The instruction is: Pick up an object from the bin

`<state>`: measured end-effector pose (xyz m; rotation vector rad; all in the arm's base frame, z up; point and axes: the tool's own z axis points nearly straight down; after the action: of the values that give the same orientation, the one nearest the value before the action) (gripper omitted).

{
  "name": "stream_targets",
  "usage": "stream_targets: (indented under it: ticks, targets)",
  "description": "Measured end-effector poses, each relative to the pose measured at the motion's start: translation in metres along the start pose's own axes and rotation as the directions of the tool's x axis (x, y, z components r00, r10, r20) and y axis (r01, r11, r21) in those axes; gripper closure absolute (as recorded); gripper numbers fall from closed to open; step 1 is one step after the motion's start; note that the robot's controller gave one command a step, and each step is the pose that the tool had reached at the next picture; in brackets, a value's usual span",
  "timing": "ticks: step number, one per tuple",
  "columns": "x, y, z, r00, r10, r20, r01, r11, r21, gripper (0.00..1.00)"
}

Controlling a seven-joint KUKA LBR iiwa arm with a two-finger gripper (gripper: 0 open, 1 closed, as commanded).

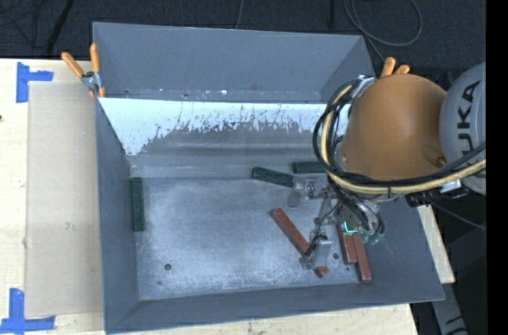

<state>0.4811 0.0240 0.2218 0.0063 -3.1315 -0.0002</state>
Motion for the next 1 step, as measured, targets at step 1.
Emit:
stream_targets:
  ticks: [1]
  targets:
    - [-0.0574, -0.0253, 0.0957, 0.993, -0.119, 0.004, 0.119, 0.993, 0.001, 0.0]
